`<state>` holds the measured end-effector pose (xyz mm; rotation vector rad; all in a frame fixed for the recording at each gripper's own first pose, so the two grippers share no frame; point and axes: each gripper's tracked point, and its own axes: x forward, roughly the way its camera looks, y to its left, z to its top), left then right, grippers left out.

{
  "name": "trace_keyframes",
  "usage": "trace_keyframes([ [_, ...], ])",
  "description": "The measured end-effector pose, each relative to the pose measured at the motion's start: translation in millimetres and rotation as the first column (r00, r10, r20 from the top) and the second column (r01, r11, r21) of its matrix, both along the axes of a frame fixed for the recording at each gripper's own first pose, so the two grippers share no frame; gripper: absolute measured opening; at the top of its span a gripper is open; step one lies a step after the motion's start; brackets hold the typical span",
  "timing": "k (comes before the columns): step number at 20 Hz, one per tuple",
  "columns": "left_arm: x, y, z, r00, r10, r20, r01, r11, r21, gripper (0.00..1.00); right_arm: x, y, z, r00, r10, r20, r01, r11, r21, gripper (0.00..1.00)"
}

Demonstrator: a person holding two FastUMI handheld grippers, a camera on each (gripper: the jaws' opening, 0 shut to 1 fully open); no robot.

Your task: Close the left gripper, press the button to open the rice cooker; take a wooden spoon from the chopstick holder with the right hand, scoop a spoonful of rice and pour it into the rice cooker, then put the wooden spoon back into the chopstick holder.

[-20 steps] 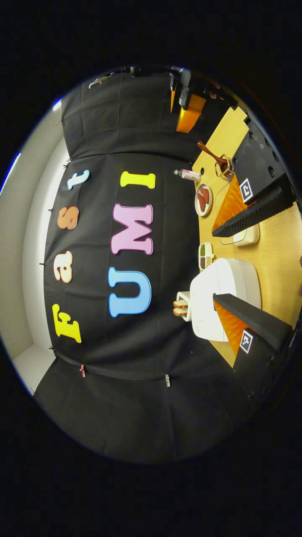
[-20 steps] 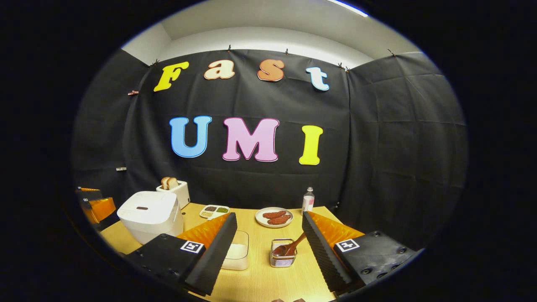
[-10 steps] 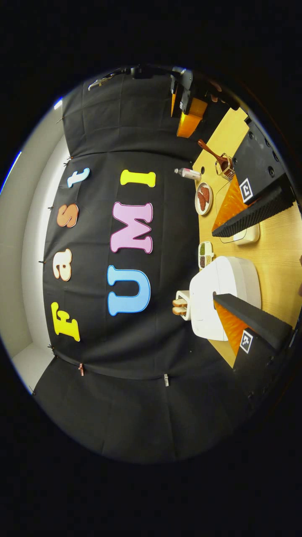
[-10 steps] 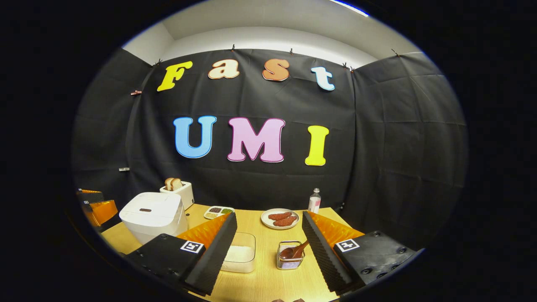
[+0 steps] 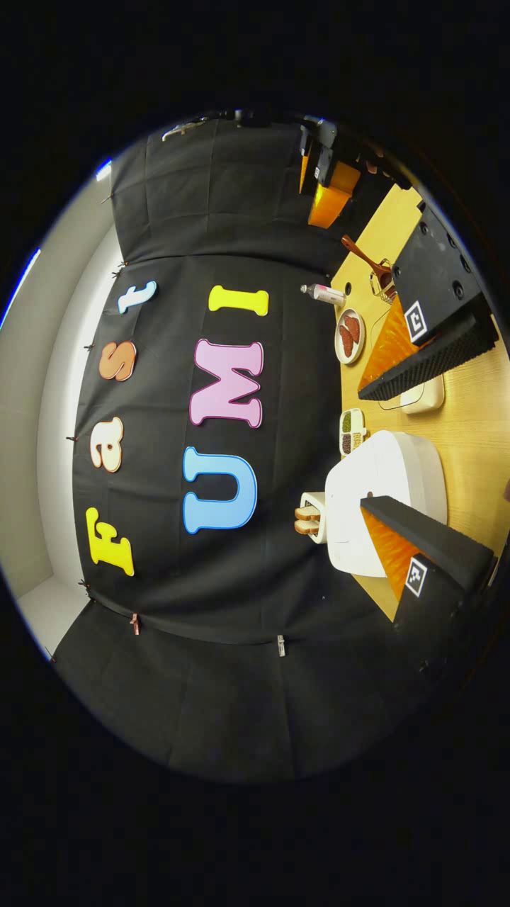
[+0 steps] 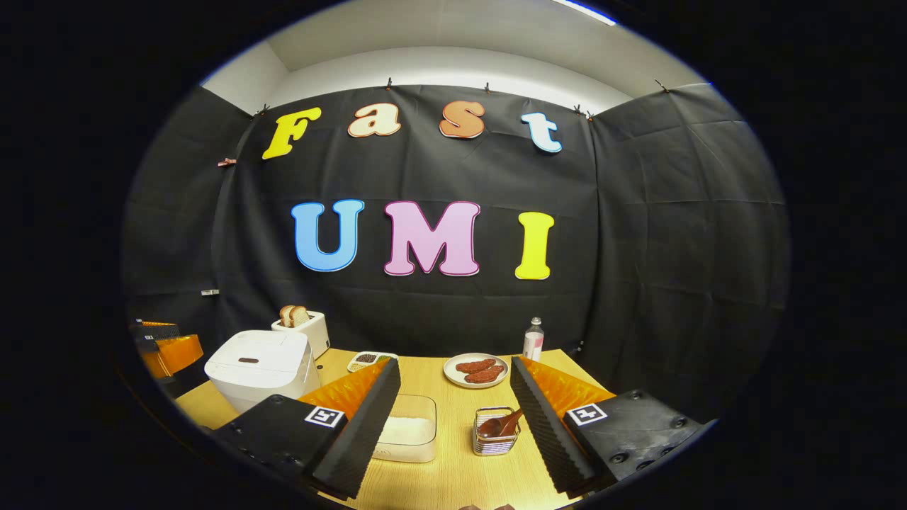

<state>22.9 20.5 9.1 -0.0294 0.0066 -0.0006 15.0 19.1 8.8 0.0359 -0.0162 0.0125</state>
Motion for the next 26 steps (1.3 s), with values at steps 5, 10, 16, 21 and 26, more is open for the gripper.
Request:
trace_keyframes([
  [5, 31, 18, 8, 1.0, -0.02, -0.016, 0.019, 0.998, -0.064, 0.8, -17, -12, -3, 0.999, -0.052, 0.007, 0.053, 0.999, -0.013, 0.96],
  [10, 82, 47, 2, 0.996, 0.019, -0.085, -0.026, 0.996, -0.081, 0.46, -30, -40, -22, 0.99, -0.137, -0.044, 0.137, 0.99, -0.019, 0.98],
  [16, 130, 73, -16, 0.984, 0.013, -0.178, -0.029, 0.996, -0.086, 0.2, -45, -62, -41, 0.969, -0.218, -0.116, 0.22, 0.975, 0.012, 0.98],
  [21, 157, 89, -52, 0.954, 0.026, -0.298, -0.049, 0.996, -0.07, 0.08, -55, -64, -50, 0.958, -0.229, -0.172, 0.237, 0.971, 0.028, 0.98],
  [26, 172, 90, -90, 0.906, 0.008, -0.423, -0.048, 0.995, -0.085, 0.05, -64, -48, -60, 0.96, -0.169, -0.223, 0.181, 0.983, 0.033, 0.98],
])
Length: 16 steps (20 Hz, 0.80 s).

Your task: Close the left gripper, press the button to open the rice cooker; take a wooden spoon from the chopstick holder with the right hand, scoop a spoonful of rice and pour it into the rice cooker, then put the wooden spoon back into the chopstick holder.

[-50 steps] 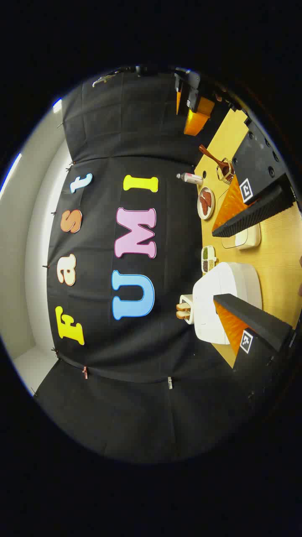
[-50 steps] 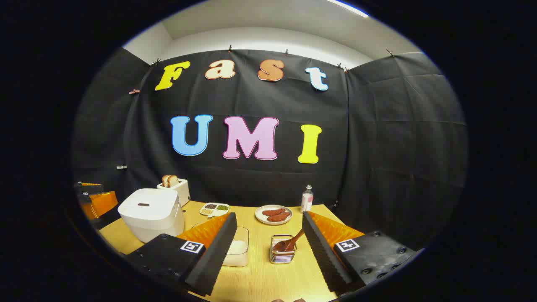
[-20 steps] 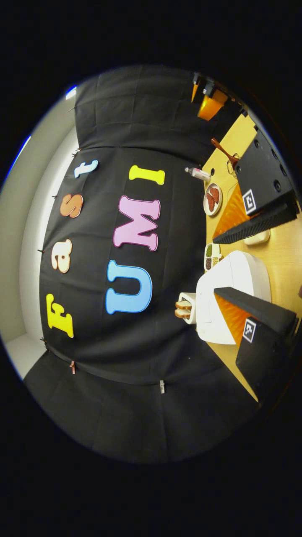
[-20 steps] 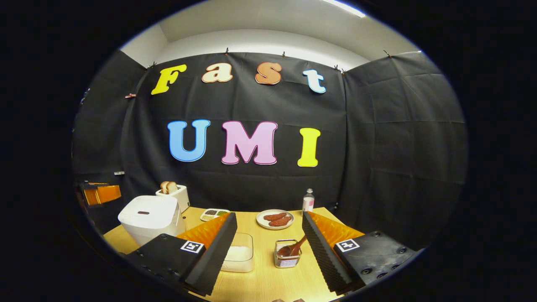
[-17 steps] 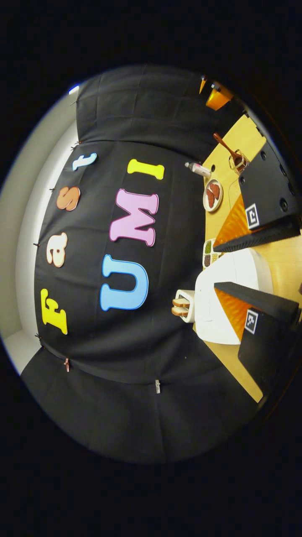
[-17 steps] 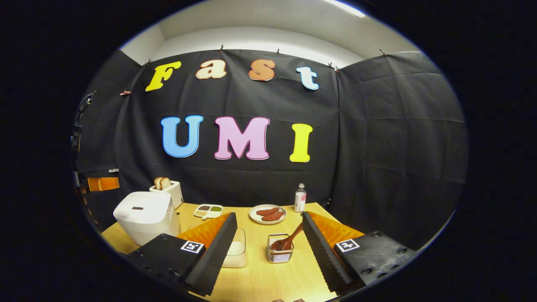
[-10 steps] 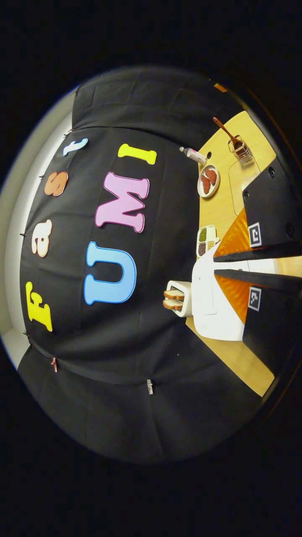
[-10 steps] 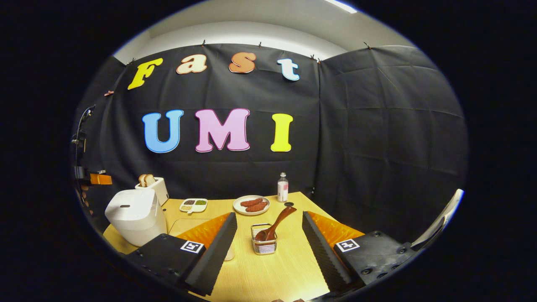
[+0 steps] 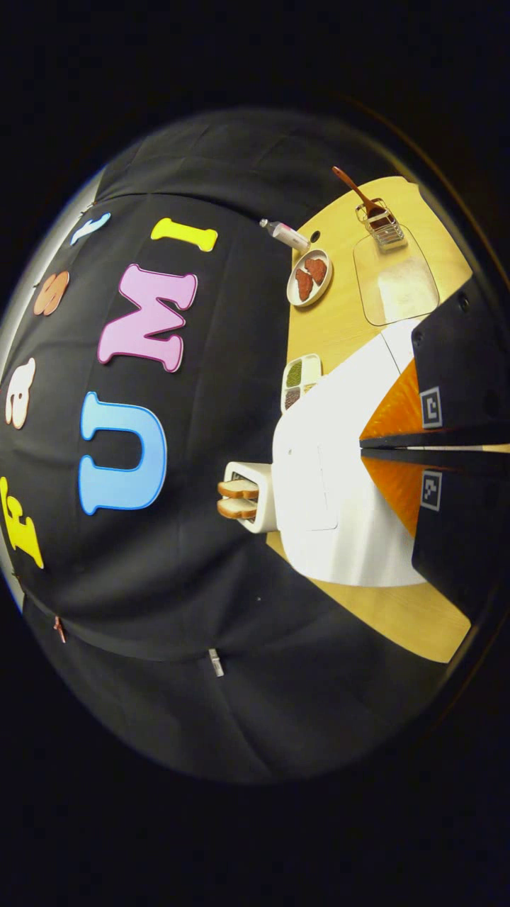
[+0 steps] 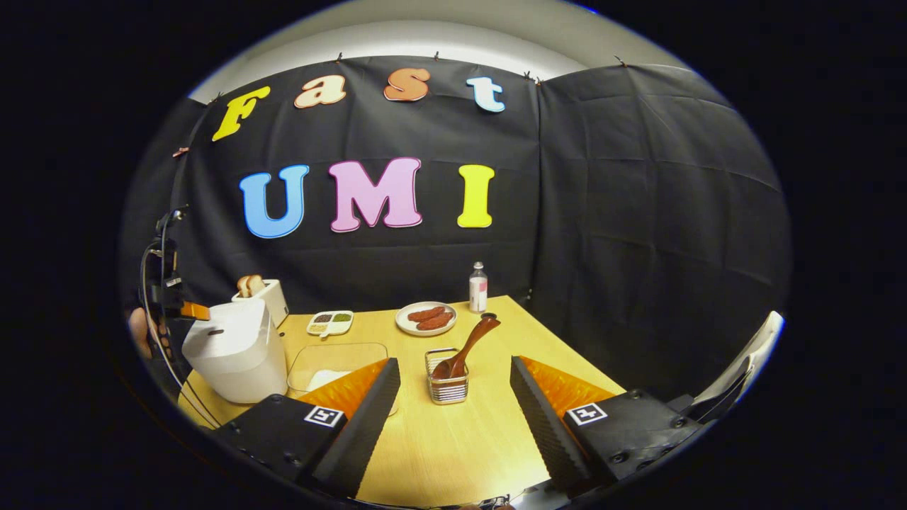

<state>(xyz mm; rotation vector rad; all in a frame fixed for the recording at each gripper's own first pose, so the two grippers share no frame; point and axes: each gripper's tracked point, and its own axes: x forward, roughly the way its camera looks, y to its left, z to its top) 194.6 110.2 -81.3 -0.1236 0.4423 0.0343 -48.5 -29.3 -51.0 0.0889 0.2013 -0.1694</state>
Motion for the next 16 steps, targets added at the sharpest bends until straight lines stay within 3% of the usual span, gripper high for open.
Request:
trace_keyframes([
  [3, -5, -1, -24, 0.996, 0.012, -0.084, -0.014, 0.999, -0.03, 0.08, -2, 3, -4, 1.0, 0.014, -0.021, -0.014, 1.0, -0.006, 0.98],
  [10, -4, -3, -29, 0.998, 0.0, -0.06, 0.001, 1.0, 0.02, 0.08, -11, 3, -13, 0.998, 0.029, -0.054, -0.031, 0.999, -0.028, 0.98],
  [13, -4, -2, -14, 1.0, 0.006, -0.005, -0.006, 0.999, 0.046, 0.09, -10, -4, -10, 0.999, 0.018, -0.041, -0.019, 1.0, -0.024, 0.98],
  [16, -12, -3, 37, 0.989, 0.017, 0.145, -0.027, 0.998, 0.062, 0.09, -2, -10, -2, 1.0, 0.016, -0.018, -0.016, 1.0, -0.015, 0.98],
])
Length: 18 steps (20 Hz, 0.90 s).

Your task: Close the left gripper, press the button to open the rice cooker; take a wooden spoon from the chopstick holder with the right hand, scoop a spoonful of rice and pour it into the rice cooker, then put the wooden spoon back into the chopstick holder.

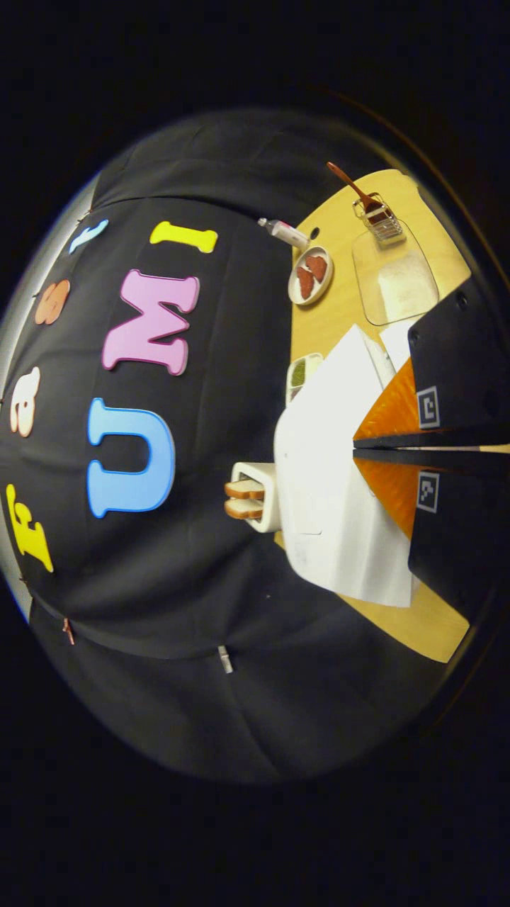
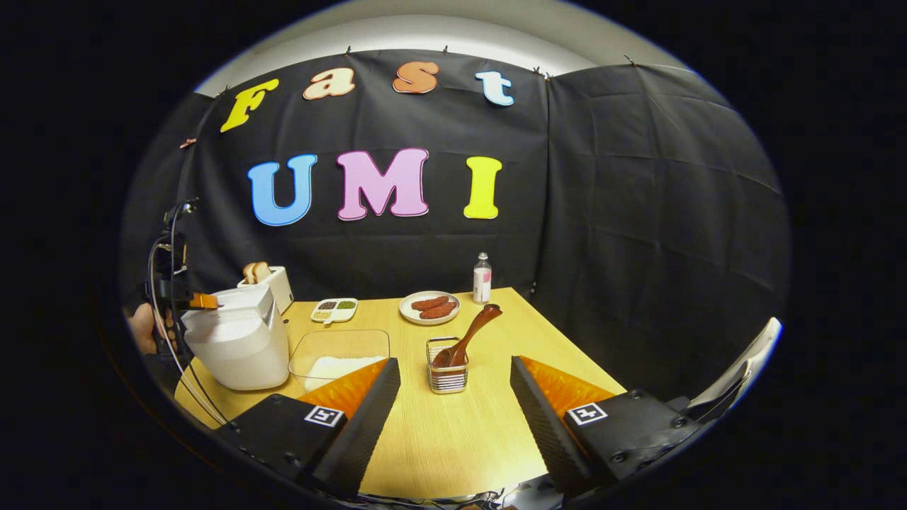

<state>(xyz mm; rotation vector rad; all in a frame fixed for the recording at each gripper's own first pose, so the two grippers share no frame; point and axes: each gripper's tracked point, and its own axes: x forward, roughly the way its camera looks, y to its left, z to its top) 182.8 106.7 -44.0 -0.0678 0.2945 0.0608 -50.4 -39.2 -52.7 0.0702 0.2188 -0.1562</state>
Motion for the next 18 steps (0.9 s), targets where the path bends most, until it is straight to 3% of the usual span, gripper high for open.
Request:
trace_keyframes([
  [3, -24, -16, 43, 0.993, -0.017, 0.114, 0.02, 1.0, -0.02, 0.08, 15, -7, 8, 1.0, -0.004, 0.026, 0.003, 1.0, 0.026, 0.98],
  [8, -72, -37, 64, 0.974, -0.01, 0.224, 0.019, 0.999, -0.038, 0.08, 51, -14, 8, 0.999, 0.036, 0.034, -0.038, 0.998, 0.046, 0.98],
  [18, -110, -86, 39, 0.984, 0.069, 0.162, -0.055, 0.995, -0.089, 0.17, 155, -50, -39, 0.993, 0.102, -0.065, -0.092, 0.987, 0.135, 0.98],
])
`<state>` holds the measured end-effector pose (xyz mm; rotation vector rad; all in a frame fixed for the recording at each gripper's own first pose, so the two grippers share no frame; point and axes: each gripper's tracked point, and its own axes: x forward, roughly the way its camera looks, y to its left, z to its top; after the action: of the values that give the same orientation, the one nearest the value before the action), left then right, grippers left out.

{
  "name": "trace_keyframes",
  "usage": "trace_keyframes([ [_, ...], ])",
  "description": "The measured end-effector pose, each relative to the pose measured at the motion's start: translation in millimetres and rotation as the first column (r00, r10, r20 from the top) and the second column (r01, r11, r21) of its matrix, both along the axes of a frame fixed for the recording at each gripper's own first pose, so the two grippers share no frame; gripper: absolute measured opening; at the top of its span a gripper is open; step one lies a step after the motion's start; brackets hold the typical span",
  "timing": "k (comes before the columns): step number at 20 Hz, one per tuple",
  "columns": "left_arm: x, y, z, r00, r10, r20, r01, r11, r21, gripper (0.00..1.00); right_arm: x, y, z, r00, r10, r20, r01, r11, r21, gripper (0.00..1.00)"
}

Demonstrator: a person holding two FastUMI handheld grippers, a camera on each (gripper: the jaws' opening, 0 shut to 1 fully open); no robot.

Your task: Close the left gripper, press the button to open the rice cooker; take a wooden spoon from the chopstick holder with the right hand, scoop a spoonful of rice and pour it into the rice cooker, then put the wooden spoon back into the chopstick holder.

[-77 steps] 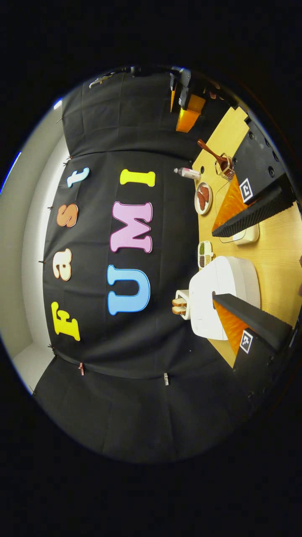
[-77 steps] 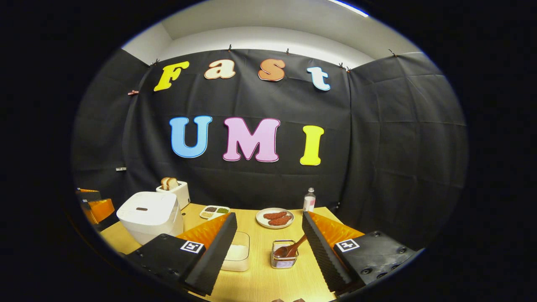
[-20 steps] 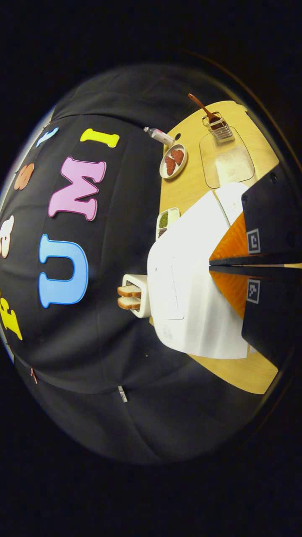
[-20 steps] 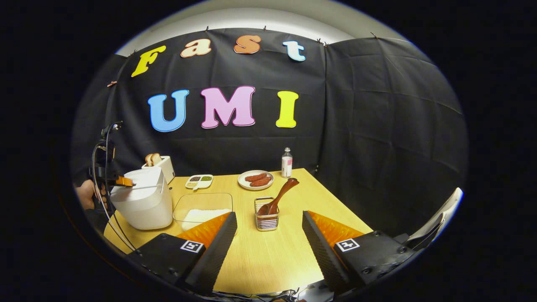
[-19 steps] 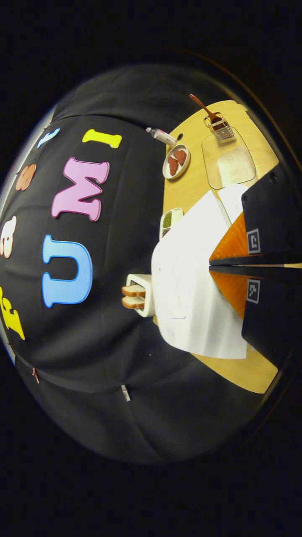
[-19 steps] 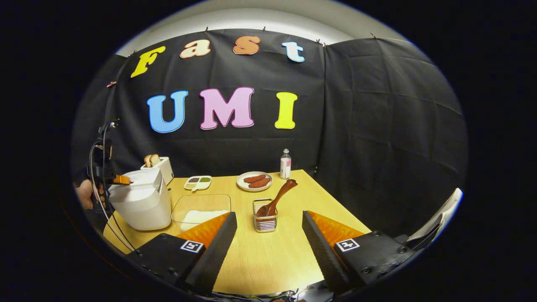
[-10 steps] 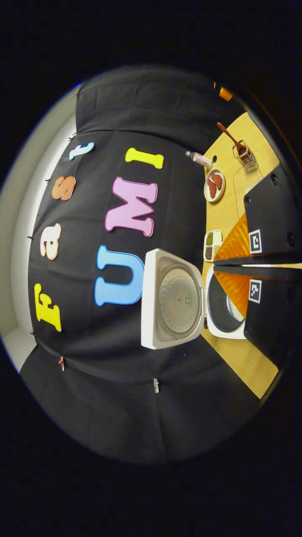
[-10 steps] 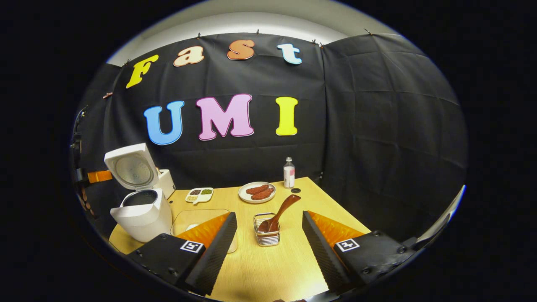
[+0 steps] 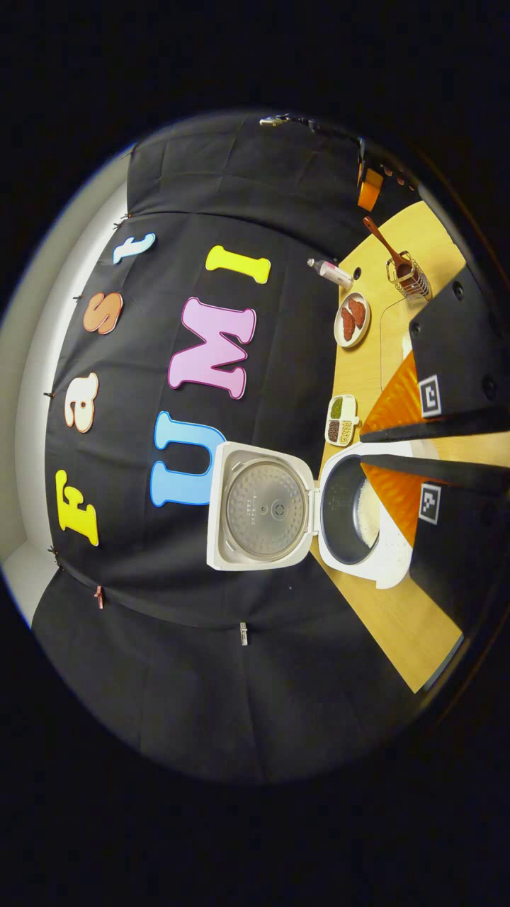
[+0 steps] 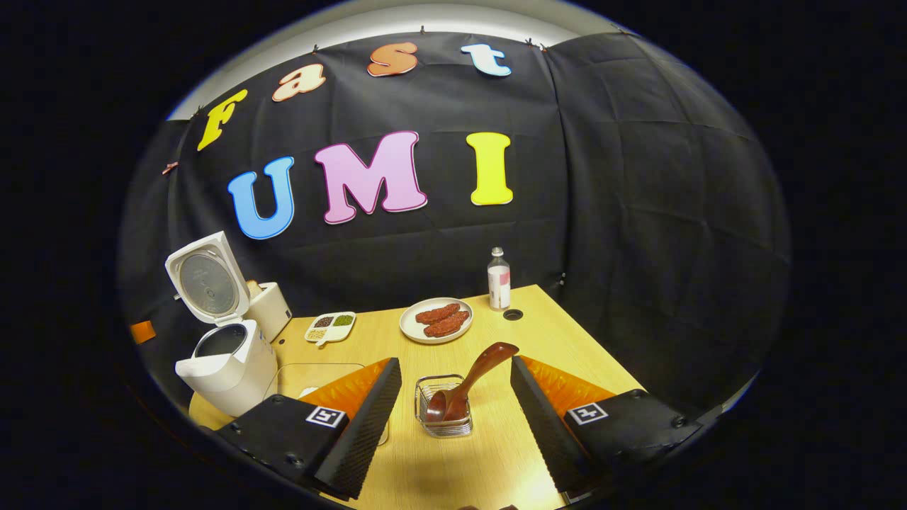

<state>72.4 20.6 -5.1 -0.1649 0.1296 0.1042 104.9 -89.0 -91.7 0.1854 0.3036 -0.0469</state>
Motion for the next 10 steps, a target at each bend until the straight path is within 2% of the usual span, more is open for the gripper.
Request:
trace_keyframes([
  [1, -1, -6, 0, 1.0, 0.005, 0.003, -0.005, 1.0, -0.002, 0.23, 8, -3, -8, 1.0, 0.004, -0.018, -0.004, 1.0, 0.011, 0.97],
  [2, -2, -13, 1, 1.0, 0.0, 0.005, 0.0, 1.0, -0.005, 0.34, 16, -7, -17, 0.999, 0.008, -0.037, -0.007, 1.0, 0.023, 0.97],
  [4, -3, -24, -1, 1.0, 0.01, 0.0, -0.01, 1.0, 0.0, 0.69, 32, -9, -37, 0.997, 0.027, -0.078, -0.021, 0.997, 0.075, 0.98],
  [5, -6, -28, -1, 1.0, 0.019, -0.004, -0.019, 1.0, 0.005, 0.77, 38, -10, -47, 0.994, 0.03, -0.107, -0.019, 0.994, 0.103, 0.99],
  [6, -7, -31, -1, 1.0, 0.029, -0.008, -0.029, 0.999, 0.014, 0.94, 43, -10, -59, 0.989, 0.035, -0.14, -0.017, 0.992, 0.128, 0.99],
  [7, -7, -35, -1, 0.999, 0.039, -0.016, -0.038, 0.999, 0.025, 0.96, 48, -10, -71, 0.985, 0.046, -0.169, -0.021, 0.989, 0.149, 0.99],
  [10, -10, -44, -9, 0.996, 0.073, -0.05, -0.07, 0.996, 0.059, 0.95, 61, -14, -93, 0.977, 0.07, -0.2, -0.034, 0.984, 0.174, 0.99],
])
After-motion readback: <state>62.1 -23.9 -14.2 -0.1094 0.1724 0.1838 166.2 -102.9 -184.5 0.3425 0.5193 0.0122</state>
